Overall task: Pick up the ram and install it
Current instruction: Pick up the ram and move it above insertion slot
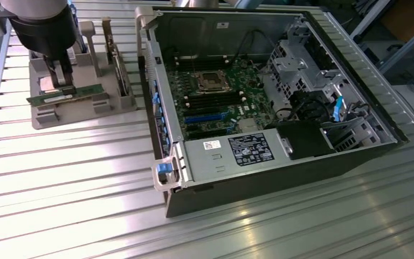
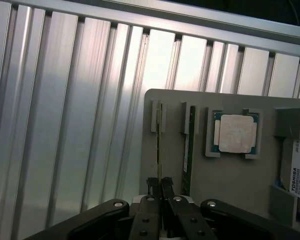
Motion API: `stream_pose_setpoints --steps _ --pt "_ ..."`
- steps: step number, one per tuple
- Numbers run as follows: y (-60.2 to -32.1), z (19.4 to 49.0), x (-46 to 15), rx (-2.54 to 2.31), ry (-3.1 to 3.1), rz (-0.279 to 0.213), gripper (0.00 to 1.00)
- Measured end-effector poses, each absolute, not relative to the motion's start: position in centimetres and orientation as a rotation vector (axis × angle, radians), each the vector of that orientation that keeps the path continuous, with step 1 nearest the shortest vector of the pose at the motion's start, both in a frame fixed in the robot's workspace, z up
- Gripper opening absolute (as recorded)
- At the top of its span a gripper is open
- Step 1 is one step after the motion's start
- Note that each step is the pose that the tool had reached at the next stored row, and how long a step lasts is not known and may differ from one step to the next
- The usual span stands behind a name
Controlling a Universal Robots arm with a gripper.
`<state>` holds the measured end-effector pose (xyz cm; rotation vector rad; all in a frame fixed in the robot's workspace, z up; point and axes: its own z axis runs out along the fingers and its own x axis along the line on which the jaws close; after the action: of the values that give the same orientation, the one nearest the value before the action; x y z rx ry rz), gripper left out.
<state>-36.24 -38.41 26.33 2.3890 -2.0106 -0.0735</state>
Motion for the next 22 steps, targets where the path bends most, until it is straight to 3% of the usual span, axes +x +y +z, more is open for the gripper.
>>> stream_pose_setpoints --steps 22 --pt "-38.4 28.2 -36.2 2.389 -2.011 -0.073 0.13"
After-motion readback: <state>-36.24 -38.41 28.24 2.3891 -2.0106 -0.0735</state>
